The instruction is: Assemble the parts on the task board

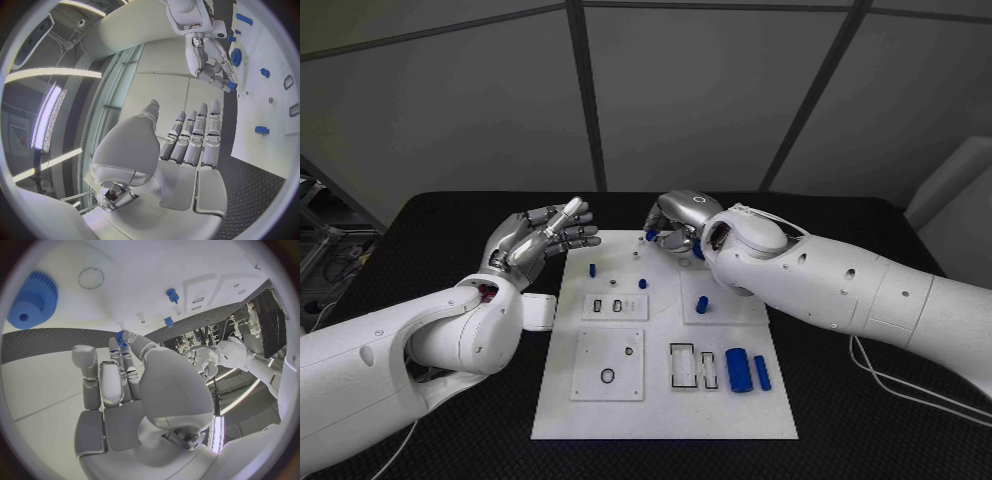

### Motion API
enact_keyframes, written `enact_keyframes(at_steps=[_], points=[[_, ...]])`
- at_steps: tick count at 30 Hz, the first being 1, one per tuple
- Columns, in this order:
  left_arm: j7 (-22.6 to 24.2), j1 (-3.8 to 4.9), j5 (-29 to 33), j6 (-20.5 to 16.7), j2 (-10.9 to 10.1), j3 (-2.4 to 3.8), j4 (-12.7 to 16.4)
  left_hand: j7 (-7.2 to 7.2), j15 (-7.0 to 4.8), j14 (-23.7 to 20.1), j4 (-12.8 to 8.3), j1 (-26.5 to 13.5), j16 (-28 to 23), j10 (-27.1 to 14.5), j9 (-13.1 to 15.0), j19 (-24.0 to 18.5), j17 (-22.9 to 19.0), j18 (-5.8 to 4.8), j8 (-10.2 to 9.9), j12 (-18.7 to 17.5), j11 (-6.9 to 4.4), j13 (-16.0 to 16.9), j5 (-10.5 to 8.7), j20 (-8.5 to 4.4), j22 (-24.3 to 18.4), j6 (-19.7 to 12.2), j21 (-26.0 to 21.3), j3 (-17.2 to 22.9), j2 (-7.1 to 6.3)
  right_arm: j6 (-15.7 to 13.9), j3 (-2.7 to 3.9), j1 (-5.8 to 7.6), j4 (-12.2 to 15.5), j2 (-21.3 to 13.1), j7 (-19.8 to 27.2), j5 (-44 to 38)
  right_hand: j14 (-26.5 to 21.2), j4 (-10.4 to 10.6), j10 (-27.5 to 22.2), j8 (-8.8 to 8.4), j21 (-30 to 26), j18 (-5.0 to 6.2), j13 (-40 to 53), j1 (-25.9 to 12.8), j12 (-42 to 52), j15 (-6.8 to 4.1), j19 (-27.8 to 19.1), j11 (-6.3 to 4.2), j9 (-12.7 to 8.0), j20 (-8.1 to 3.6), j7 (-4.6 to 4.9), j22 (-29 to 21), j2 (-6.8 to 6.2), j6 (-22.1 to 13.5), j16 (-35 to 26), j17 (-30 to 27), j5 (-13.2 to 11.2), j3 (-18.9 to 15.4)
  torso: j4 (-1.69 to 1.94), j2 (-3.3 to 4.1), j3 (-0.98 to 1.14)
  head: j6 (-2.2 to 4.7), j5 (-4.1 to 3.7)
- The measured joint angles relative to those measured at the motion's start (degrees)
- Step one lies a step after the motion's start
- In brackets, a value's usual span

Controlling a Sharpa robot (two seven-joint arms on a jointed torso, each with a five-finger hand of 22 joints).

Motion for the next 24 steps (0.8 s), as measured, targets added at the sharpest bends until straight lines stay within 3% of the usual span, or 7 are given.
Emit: enact_keyframes(at_steps=[8, 17, 19, 24], points=[[0.0, 0.01, 0.0, 0.0, 0.2, 0.01, -0.1, 0.0, 0.0, 0.0, -0.2, 0.0, 0.0, 0.0, 0.0, 0.0, 0.0, 0.0, -0.2, 0.0, 0.0, 0.0, 0.0, 0.0, 0.0, 0.0, 0.0, -0.2, 0.0, -0.5, 0.0, 0.03, -2.1, 1.7, 0.0, 0.0, 0.0, 0.2, 0.0, -0.13, 0.4, 0.01, 0.0, 0.0, 0.0, 0.0, 0.0, 0.0, 0.0, 0.0, 0.0, 0.1, 0.0, 0.0, 0.0, 0.2, 0.2, 0.2, 0.0, 0.09, 0.0, 0.48, 0.79], [0.0, 0.03, 0.0, 0.0, 0.3, 0.02, -0.1, 0.0, 0.0, 0.0, -0.2, 0.0, 0.0, 0.0, 0.0, 0.0, 0.0, 0.0, -0.2, 0.0, 0.0, 0.0, 0.0, 0.0, 0.0, 0.0, 0.0, -0.2, 0.0, -0.3, 0.0, 0.05, -3.3, 2.9, 0.0, 0.0, 0.0, 0.3, 0.0, -0.32, 0.4, -0.05, -0.1, -0.3, 0.0, 0.0, 0.0, 0.0, 0.0, 0.0, -0.01, 0.2, -0.31, 0.0, 0.2, 0.2, 0.3, 0.3, -0.03, 0.19, 0.02, -0.09, 1.15], [0.0, 0.04, 0.0, 0.0, 0.3, 0.02, -0.1, 0.0, 0.0, 0.0, -0.2, 0.0, 0.0, 0.0, 0.0, 0.0, 0.0, 0.0, -0.2, 0.0, 0.0, 0.0, 0.0, 0.0, 0.0, 0.0, 0.0, -0.2, 0.0, -0.1, 0.0, 0.05, -3.5, 3.1, -0.1, 0.0, 0.0, 0.3, 0.0, -0.35, 0.4, -0.91, -0.1, -0.3, 0.0, 0.0, 0.0, 0.0, 0.0, 0.0, -0.01, 0.2, -0.31, 0.0, 0.2, 0.2, 0.3, 0.3, -0.05, 0.19, 0.03, -0.25, 1.16], [-0.1, 0.05, 0.0, 0.0, 0.3, 0.03, -0.1, 0.0, 0.0, 0.0, -0.2, 0.0, 0.0, 0.0, 0.0, 0.0, 0.0, 0.0, -0.2, 0.0, 0.0, 0.0, 0.0, 0.0, 0.0, 0.0, 0.0, -0.2, 0.0, 0.3, 0.0, 0.06, -4.0, 3.5, -0.2, -0.1, 0.0, 0.3, 0.0, -0.35, 0.4, -0.91, 0.0, -0.6, 0.0, 0.0, 0.0, 0.0, 0.0, 0.0, -0.03, 0.2, -0.61, -0.1, 0.2, 0.2, 0.3, 0.3, -0.07, 0.22, 0.03, -0.51, 1.18]])
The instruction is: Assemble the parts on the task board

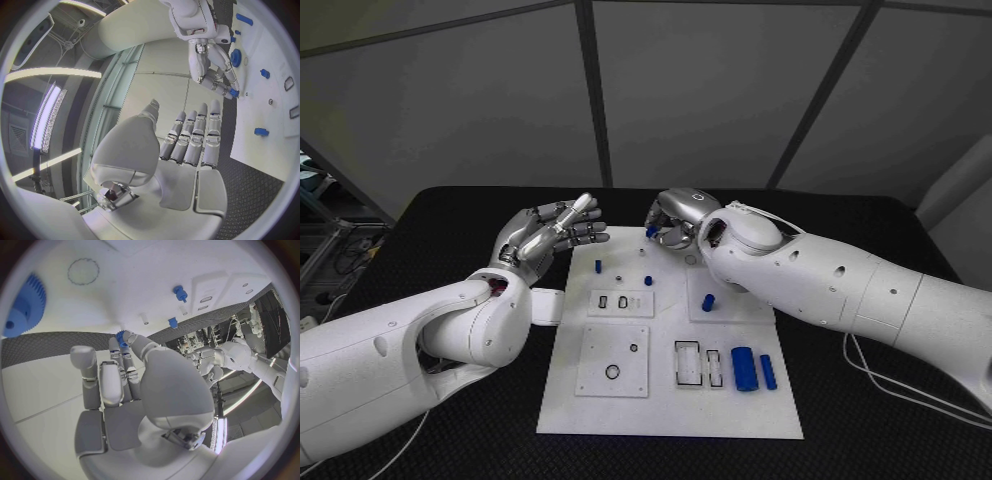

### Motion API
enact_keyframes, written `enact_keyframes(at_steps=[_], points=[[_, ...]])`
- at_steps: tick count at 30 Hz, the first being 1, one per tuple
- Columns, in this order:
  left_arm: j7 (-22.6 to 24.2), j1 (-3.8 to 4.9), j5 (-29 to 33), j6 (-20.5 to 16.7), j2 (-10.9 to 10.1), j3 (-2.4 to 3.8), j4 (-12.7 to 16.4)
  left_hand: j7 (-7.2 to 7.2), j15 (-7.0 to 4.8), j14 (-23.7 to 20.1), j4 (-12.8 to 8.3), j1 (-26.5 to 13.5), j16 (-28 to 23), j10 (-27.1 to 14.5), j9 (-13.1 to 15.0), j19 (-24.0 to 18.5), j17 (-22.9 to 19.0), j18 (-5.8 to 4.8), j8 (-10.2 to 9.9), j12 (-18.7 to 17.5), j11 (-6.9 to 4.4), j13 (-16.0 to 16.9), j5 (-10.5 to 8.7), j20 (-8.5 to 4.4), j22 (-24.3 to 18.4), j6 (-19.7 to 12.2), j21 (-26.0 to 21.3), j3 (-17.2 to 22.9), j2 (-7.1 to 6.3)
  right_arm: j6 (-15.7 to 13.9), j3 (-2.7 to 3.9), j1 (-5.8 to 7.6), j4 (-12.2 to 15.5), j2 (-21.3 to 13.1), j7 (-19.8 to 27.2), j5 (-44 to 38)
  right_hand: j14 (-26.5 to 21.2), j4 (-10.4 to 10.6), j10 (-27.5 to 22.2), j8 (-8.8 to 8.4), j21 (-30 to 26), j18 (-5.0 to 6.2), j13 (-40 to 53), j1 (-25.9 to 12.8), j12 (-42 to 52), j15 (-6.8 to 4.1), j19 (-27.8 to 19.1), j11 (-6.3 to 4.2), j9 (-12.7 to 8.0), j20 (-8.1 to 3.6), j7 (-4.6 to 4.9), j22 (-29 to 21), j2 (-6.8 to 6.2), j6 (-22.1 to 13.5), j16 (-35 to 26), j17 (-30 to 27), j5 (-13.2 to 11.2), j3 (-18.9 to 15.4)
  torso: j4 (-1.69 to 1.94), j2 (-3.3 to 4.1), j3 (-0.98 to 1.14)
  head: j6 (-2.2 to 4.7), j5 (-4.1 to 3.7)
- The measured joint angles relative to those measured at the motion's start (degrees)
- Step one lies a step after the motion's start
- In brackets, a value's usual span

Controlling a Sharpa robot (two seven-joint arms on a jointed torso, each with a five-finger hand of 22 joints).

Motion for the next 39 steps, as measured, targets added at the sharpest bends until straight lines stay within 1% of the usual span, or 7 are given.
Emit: enact_keyframes(at_steps=[14, 20, 22, 24, 29, 34, 39], points=[[0.0, 0.05, 0.0, 0.0, 0.1, 0.01, 0.0, 0.0, 0.0, 0.0, 0.0, 0.0, 0.0, 0.0, 0.0, 0.0, 0.0, -0.01, 0.0, 0.0, 0.0, 0.0, 0.0, 0.0, 0.0, 0.0, 0.0, 0.0, 0.0, 1.1, 0.01, 0.08, -1.8, 1.6, -0.1, 0.0, 0.0, 0.3, -0.2, -0.23, 0.0, 0.02, -0.1, -0.2, -0.2, 0.0, 0.0, 0.21, 0.0, 0.0, -0.05, 0.0, -0.23, -0.1, 0.0, -0.1, -0.3, 0.3, -0.01, 0.03, -0.02, -0.36, 0.19], [0.0, 0.09, 0.0, 0.0, 0.1, 0.03, 0.0, 0.0, 0.0, 0.0, 0.0, 0.0, 0.0, 0.0, 0.0, 0.0, 0.0, -0.01, 0.0, 0.0, 0.0, 0.0, 0.0, 0.0, 0.0, 0.0, 0.0, 0.0, 0.0, 1.5, 0.01, 0.08, -2.4, 2.0, 0.0, 0.0, 0.0, 0.7, -1.4, -0.44, 0.2, 0.02, -0.3, -0.8, -0.4, 0.0, 0.0, 0.73, -0.1, 0.02, 0.43, 0.0, -0.77, -0.6, 0.1, -0.1, -0.4, 0.7, -0.01, 0.08, -0.04, -0.36, 0.27], [0.0, 0.09, 0.0, 0.0, 0.1, 0.03, 0.0, 0.0, 0.0, 0.0, 0.0, 0.0, 0.0, 0.0, 0.0, 0.0, 0.0, -0.01, 0.0, 0.0, 0.0, 0.0, 0.0, 0.0, 0.0, 0.0, 0.0, 0.0, 0.0, 1.7, 0.01, 0.09, -2.6, 2.2, 0.0, 0.0, 0.0, 0.9, -2.5, -0.65, 0.2, 0.02, -0.4, -1.0, -0.4, 0.0, -0.4, 0.82, -0.1, 0.42, 0.72, 0.0, -1.0, -0.9, 0.4, 0.0, -0.5, 0.9, -0.01, 0.09, -0.04, -0.41, 0.27], [-0.1, 0.09, 0.0, 0.0, 0.1, 0.03, 0.0, 0.0, 0.0, 0.0, 0.0, 0.0, 0.0, 0.0, 0.0, 0.0, 0.0, -0.01, 0.0, 0.0, -0.01, 0.0, 0.0, 0.0, 0.0, 0.0, 0.0, 0.0, 0.0, 1.9, 0.01, 0.1, -2.8, 2.3, 0.0, 0.0, -0.1, 1.1, -4.1, -0.81, 0.2, 0.02, -0.5, -1.3, -0.4, 0.57, -0.7, 1.15, -0.2, 0.65, 0.89, -0.4, -1.25, -1.6, 0.4, 0.2, -0.9, 1.1, -0.01, 0.1, -0.04, -0.46, 0.28], [-0.1, 0.1, 0.0, 0.0, 0.1, 0.03, 0.0, 0.0, 0.0, 0.0, 0.0, 0.0, 0.0, 0.0, 0.0, 0.0, 0.0, -0.01, 0.0, 0.0, -0.01, 0.0, 0.0, 0.0, 0.0, 0.0, 0.0, 0.0, 0.0, 2.6, -0.01, 0.11, -3.0, 2.4, 0.0, -0.1, 0.1, 1.3, -8.5, -1.25, -0.9, 0.03, -0.5, -1.7, -0.4, 1.15, -2.1, 2.06, -0.5, 1.66, 1.64, -2.4, -2.1, -4.2, 0.4, -0.5, -1.4, 1.3, -0.01, 0.12, -0.04, -0.53, 0.28], [-0.1, 0.12, 0.0, 0.0, 0.1, 0.03, 0.0, 0.0, 0.0, 0.0, 0.0, 0.0, 0.0, 0.0, 0.0, 0.0, 0.0, 0.0, 0.0, -0.2, -0.01, 0.0, 0.0, 0.0, 0.0, 0.0, 0.0, 0.0, 0.0, 3.0, -0.02, 0.13, -2.9, 2.3, -0.1, -0.1, 0.0, 1.6, -13.2, -1.25, -2.8, 0.02, -0.5, -1.1, -0.4, 1.51, -4.3, 2.65, -0.6, 2.29, 1.57, -5.6, -2.69, -8.2, -0.7, -2.8, -2.2, 0.2, -0.02, 0.12, -0.03, -0.59, 0.28], [-0.1, 0.12, 0.0, 0.0, 0.0, 0.04, 0.0, 0.0, 0.0, 0.0, 0.0, 0.0, 0.0, 0.0, 0.0, 0.0, 0.0, -0.01, 0.0, -0.2, -0.01, 0.0, 0.0, 0.0, -0.1, 0.0, 0.0, 0.0, 0.0, 2.7, -0.03, 0.14, -0.1, 0.1, -0.1, -0.1, 0.1, 1.4, -14.9, -1.25, -3.5, 0.03, -0.5, -0.8, -0.4, 1.56, -4.8, 2.75, -0.6, 2.56, 1.29, -7.0, -2.99, -9.5, -0.9, -3.8, -2.3, -0.4, -0.07, 0.12, 0.03, -0.59, 0.28]])
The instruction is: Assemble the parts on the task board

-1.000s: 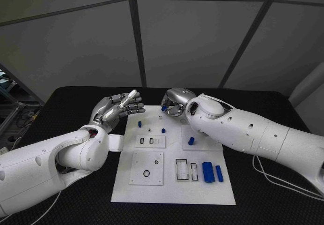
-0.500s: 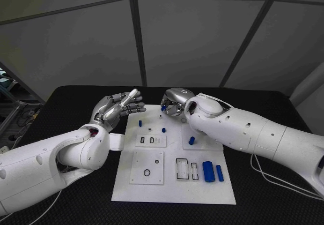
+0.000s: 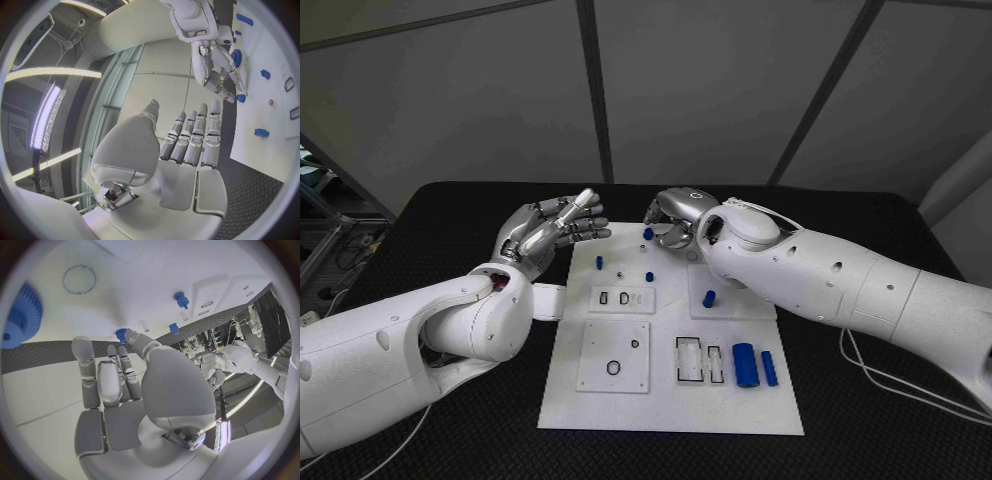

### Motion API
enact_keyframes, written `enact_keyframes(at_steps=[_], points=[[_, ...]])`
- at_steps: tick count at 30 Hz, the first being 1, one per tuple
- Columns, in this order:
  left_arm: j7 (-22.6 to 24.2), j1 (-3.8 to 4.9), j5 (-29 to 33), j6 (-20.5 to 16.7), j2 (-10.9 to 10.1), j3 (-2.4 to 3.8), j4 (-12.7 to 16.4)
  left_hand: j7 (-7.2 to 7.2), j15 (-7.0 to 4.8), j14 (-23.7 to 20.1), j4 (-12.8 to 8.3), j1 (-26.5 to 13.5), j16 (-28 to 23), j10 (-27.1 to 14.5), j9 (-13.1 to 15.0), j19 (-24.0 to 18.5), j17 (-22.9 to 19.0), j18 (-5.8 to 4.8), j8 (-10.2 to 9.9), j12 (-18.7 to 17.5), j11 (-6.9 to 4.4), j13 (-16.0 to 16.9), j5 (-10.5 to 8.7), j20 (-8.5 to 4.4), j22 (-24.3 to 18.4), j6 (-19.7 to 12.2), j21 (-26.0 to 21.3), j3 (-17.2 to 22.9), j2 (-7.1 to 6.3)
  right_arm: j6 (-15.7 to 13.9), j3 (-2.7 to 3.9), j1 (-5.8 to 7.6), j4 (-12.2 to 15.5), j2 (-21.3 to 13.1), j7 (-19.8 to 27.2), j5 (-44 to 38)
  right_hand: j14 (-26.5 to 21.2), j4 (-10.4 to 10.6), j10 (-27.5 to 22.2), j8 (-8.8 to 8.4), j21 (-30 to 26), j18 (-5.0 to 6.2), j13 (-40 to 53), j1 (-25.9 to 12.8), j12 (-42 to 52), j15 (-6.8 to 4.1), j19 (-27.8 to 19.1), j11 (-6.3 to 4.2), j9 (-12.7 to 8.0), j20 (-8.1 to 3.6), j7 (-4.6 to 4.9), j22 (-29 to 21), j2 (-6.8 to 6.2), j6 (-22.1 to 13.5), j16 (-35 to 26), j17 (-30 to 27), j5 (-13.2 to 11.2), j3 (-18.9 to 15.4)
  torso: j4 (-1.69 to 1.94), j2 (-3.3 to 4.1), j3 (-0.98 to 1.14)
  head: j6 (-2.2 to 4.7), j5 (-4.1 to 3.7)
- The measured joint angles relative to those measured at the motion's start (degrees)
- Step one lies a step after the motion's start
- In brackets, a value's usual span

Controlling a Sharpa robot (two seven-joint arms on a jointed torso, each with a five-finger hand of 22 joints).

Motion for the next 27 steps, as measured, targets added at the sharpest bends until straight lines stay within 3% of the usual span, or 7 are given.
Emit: enact_keyframes(at_steps=[5, 11, 15, 18, 21, 24, 27], points=[[0.0, 0.0, 0.0, 0.0, -0.5, 0.0, 0.0, 0.0, 0.0, 0.0, 0.0, 0.0, 0.0, 0.0, 0.0, 0.0, 0.0, 0.0, 0.0, 0.0, 0.0, 0.0, 0.0, 0.0, 0.0, 0.0, 0.0, 0.0, 0.0, -1.3, 0.01, 0.0, 5.4, -4.8, 0.0, 0.1, 0.0, 0.5, 0.4, 0.0, 0.0, 0.0, 0.2, 0.0, 1.5, 0.0, 0.0, -0.35, 0.2, 0.0, 0.0, 0.2, -0.02, 0.0, 0.0, 0.4, 0.0, -0.9, -0.12, -0.08, 0.1, 0.2, 0.1], [0.0, 0.0, 0.0, 0.0, -1.0, 0.0, 0.0, 0.0, 0.0, 0.0, -0.2, 0.0, 0.0, 0.0, 0.0, 0.0, -0.1, 0.0, 0.0, 0.0, 0.0, 0.0, 0.0, 0.0, 0.0, 0.0, 0.0, 0.2, 0.0, -3.5, 0.05, 0.0, 12.5, -12.1, 0.0, 2.6, -0.1, 2.1, 8.2, 0.7, 1.7, 0.01, 1.3, -1.6, 5.7, -0.15, 2.0, -1.23, 0.6, -0.69, 0.25, 3.0, -0.61, 2.6, 0.8, 1.9, 0.6, -2.0, -0.42, -0.22, 0.26, 0.9, -0.04], [-0.1, 0.0, 0.0, 0.1, -1.2, 0.0, -0.1, 0.0, 0.0, 0.0, -0.2, 0.0, 0.0, 0.0, 0.0, 0.0, -0.1, 0.0, 0.0, 0.0, 0.0, 0.0, 0.0, 0.0, 0.0, 0.0, 0.0, 0.2, 0.0, -3.8, 0.07, 0.02, 15.3, -16.6, -0.1, 6.7, -0.1, 3.9, 16.7, 0.7, 3.3, 0.0, 3.6, -3.6, 10.3, -1.81, 3.9, -2.89, 0.6, -1.53, -0.33, 5.7, -2.22, 3.0, 2.1, 3.8, 2.6, -3.6, -0.83, -0.44, 0.51, 1.25, -0.43], [-0.1, 0.0, 0.0, 0.1, -1.3, 0.0, -0.1, 0.0, 0.0, 0.0, -0.3, 0.0, 0.0, 0.0, 0.0, 0.0, -0.1, 0.0, -0.2, 0.0, 0.0, 0.0, 0.0, 0.0, 0.0, 0.0, 0.0, 0.0, 0.0, -3.1, 0.07, 0.05, 16.1, -19.0, -0.6, 9.9, -0.1, 5.1, 22.7, 1.04, 5.4, 0.0, 8.4, -5.2, 17.2, -3.03, 6.4, -4.38, 0.6, -2.69, -1.68, 9.4, -3.87, 2.2, 4.3, 7.8, 4.0, -7.8, -1.18, -0.6, 0.69, 1.42, -0.76], [-0.1, 0.0, 0.0, 0.1, -1.3, 0.0, -0.1, 0.0, 0.0, 0.0, -0.3, 0.0, 0.0, 0.0, 0.0, 0.0, -0.1, 0.0, -0.2, 0.0, 0.0, 0.0, 0.0, 0.0, 0.0, 0.0, 0.0, 0.0, 0.0, -2.1, 0.07, 0.05, 16.3, -20.4, -1.3, 12.4, -0.1, 7.5, 19.2, 2.53, 7.3, -0.54, 28.2, -3.9, 36.9, -3.23, 8.7, -4.4, 0.9, -3.47, -1.95, 12.9, -3.28, 1.2, 7.3, 12.7, 5.7, -14.3, -1.41, -0.73, 0.84, 1.49, -0.99], [-0.1, 0.01, 0.0, 0.2, -1.2, 0.0, -0.2, 0.0, 0.0, 0.0, -0.3, 0.0, 0.0, 0.0, 0.0, 0.0, 0.0, 0.0, -0.2, 0.0, 0.0, 0.0, 0.0, 0.0, 0.0, 0.0, 0.0, 0.0, 0.0, -0.8, 0.06, 0.05, 16.0, -20.8, -1.9, 13.9, -0.1, 10.1, 18.6, 4.05, 8.8, -1.37, 47.6, -1.7, 55.5, -3.23, 9.9, -4.16, 1.1, -2.64, -1.56, 15.7, -2.01, -0.6, 9.2, 13.5, 6.1, -17.9, -1.51, -0.8, 0.93, 1.51, -1.15], [-0.1, 0.01, 0.0, 0.2, -1.2, 0.0, -0.2, 0.0, 0.0, 0.0, -0.3, 0.0, 0.0, 0.0, 0.0, 0.0, 0.0, 0.0, -0.2, 0.0, 0.0, 0.0, 0.0, 0.0, 0.0, 0.0, 0.0, 0.0, 0.0, 0.4, 0.05, 0.05, 15.1, -20.6, -2.6, 14.9, -0.1, 11.5, 18.6, 4.89, 9.3, -1.37, 53.5, -0.5, 60.7, -2.79, 10.2, -4.08, 1.1, -2.36, -1.19, 16.8, -1.56, -1.6, 9.6, 13.5, 6.1, -19.3, -1.54, -0.79, 0.97, 1.44, -1.25]])
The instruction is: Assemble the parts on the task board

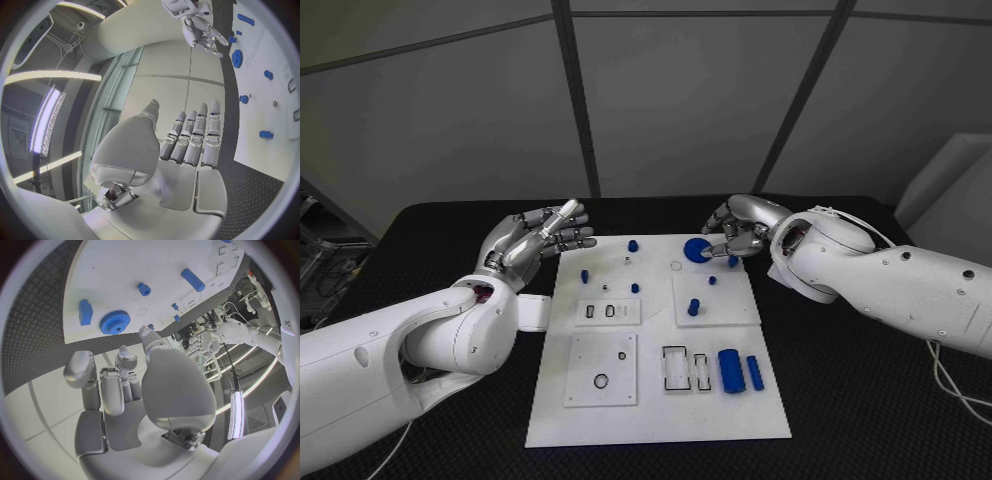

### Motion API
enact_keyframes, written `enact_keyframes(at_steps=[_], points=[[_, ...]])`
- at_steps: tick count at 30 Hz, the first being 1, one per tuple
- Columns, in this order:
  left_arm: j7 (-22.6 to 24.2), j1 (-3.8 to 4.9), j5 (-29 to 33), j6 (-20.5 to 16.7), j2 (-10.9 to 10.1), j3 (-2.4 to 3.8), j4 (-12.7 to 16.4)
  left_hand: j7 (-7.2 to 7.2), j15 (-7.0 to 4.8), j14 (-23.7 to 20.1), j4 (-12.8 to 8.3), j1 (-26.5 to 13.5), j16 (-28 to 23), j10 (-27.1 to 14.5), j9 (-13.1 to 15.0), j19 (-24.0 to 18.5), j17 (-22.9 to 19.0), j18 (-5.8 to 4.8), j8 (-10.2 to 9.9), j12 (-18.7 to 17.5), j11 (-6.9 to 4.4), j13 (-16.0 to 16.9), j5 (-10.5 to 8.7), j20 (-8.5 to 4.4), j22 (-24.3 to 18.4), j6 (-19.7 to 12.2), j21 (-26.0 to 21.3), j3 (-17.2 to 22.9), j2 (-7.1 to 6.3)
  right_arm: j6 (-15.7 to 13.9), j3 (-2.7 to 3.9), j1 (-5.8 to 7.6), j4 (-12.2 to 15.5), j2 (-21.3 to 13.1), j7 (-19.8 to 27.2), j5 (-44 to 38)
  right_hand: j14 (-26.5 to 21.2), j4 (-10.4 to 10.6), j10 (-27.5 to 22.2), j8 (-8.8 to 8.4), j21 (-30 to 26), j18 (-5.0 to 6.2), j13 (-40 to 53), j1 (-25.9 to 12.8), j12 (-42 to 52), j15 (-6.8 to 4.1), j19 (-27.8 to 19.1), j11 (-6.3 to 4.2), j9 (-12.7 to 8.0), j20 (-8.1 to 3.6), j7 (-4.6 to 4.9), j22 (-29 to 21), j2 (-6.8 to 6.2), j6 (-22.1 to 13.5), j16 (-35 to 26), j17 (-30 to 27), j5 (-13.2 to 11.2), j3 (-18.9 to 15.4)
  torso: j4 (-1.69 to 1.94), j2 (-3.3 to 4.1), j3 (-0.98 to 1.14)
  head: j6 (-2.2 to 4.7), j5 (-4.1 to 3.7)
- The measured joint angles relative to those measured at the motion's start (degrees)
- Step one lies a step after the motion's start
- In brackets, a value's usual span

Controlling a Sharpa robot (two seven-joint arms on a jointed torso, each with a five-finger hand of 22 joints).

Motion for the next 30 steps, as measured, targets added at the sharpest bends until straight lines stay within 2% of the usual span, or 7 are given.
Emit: enact_keyframes(at_steps=[2, 3, 8, 12, 20, 22, 30], points=[[0.0, 0.0, 0.0, 0.0, 0.1, 0.0, -0.1, 0.0, 0.0, 0.0, 0.0, 0.0, 0.0, 0.0, 0.0, 0.0, 0.0, 0.0, 0.0, 0.0, 0.0, 0.0, 0.0, 0.0, 0.0, 0.0, 0.0, 0.0, 0.0, 0.5, 0.0, 0.0, -0.6, 0.4, -0.3, 0.4, 0.0, 0.6, -0.3, 0.16, 0.2, 0.0, 1.2, 0.7, 1.0, 0.02, 0.1, 0.32, 0.0, 0.09, 0.31, 0.4, 0.05, -0.5, 0.2, 0.0, 0.0, -0.6, 0.0, 0.02, 0.01, -0.13, -0.08], [0.0, 0.0, 0.0, 0.0, 0.1, 0.0, -0.1, 0.0, 0.0, 0.0, 0.0, 0.0, 0.0, 0.0, 0.0, 0.0, 0.0, 0.0, 0.0, 0.0, 0.0, 0.0, 0.0, 0.0, 0.0, 0.0, 0.0, 0.0, 0.0, 1.0, -0.01, 0.0, -1.1, 0.8, -0.6, 0.6, 0.0, 0.7, -0.4, 0.39, 0.3, 0.0, 1.6, 0.7, 1.3, 0.02, 0.1, 0.42, 0.0, 0.09, 0.17, 0.5, 0.05, -0.6, 0.3, 0.0, 0.0, -0.7, 0.01, 0.05, 0.01, -0.19, -0.13], [-0.1, 0.0, 0.0, 0.1, 0.3, 0.0, -0.2, 0.0, 0.0, 0.0, 0.0, 0.0, -0.2, 0.0, 0.0, 0.0, 0.0, 0.0, 0.0, 0.0, 0.0, 0.0, 0.0, 0.0, 0.0, 0.0, 0.0, 0.0, 0.0, 2.2, -0.01, 0.0, -2.7, 2.1, -1.3, 1.0, 0.0, 1.6, -0.4, 0.49, 0.7, 0.0, 3.0, 1.2, 2.4, 0.02, 0.5, 0.42, 0.0, 0.12, 0.56, 1.4, 0.19, -1.5, 0.6, 0.0, 0.0, -1.2, 0.1, 0.1, -0.04, -0.42, -0.21], [-0.1, 0.0, 0.0, 0.2, 0.3, 0.0, -0.4, 0.0, 0.0, 0.0, 0.0, 0.0, -0.2, 0.0, 0.0, 0.0, 0.0, 0.0, 0.0, 0.0, 0.0, 0.0, 0.0, 0.0, 0.0, 0.0, 0.0, 0.0, 0.0, 2.8, -0.01, 0.0, -3.9, 3.0, -1.7, 1.0, 0.0, 2.1, -0.1, 0.8, 1.3, 0.01, 4.8, 1.6, 3.9, 0.43, 1.0, 0.74, 0.0, 0.23, 0.45, 2.2, -0.07, -1.8, 1.1, 0.0, 0.0, -1.4, 0.28, 0.21, -0.1, -0.53, -0.28], [-0.2, -0.01, 0.0, 0.3, 0.5, 0.0, -0.5, 0.0, 0.0, 0.0, 0.0, 0.0, -0.2, 0.0, 0.0, 0.0, 0.0, 0.0, 0.0, 0.0, 0.0, 0.0, 0.0, 0.0, 0.0, 0.0, 0.0, 0.0, 0.0, 3.7, 0.07, 0.0, -5.9, 4.6, -2.5, 0.8, 0.0, 2.7, 1.0, 1.44, 2.0, 0.01, 7.6, 2.1, 6.2, 0.43, 1.5, 1.01, 0.0, 0.31, 0.65, 3.5, 0.43, -2.4, 1.8, 0.0, 0.0, -1.6, 0.39, 0.31, -0.11, -0.66, -0.38], [-0.2, -0.01, -0.1, 0.3, 0.6, 0.0, -0.5, 0.0, 0.0, 0.0, 0.0, 0.0, -0.2, 0.0, 0.0, 0.0, 0.0, 0.0, 0.0, 0.0, 0.0, 0.0, 0.0, 0.0, 0.0, 0.0, 0.0, 0.0, 0.0, 3.7, 0.09, 0.06, -6.2, 4.8, -2.7, 0.7, 0.0, 2.8, 1.0, 1.47, 2.0, -0.9, 7.8, 2.3, 6.2, 0.43, 1.7, 1.01, 0.0, 0.51, 0.65, 3.8, 0.66, -2.4, 1.8, 0.0, 0.0, -1.8, 0.41, 0.31, -0.11, -0.77, -0.38], [-0.3, -0.01, -0.1, 0.4, 0.6, 0.0, -0.6, 0.0, 0.0, 0.0, 0.0, 0.0, -0.2, 0.0, 0.0, 0.0, 0.0, 0.0, 0.0, 0.0, 0.0, 0.0, 0.0, 0.0, 0.0, 0.0, 0.0, 0.0, 0.0, 3.5, 0.14, 0.15, -7.0, 5.4, -3.3, 0.0, 0.0, 3.1, 1.4, 1.75, 2.3, -0.89, 8.7, 2.5, 7.1, 0.43, 1.9, 1.01, 0.0, 0.3, 0.77, 4.4, 0.89, -2.7, 2.0, 0.0, 0.2, -1.5, 0.44, 0.34, -0.1, -0.93, -0.27]])
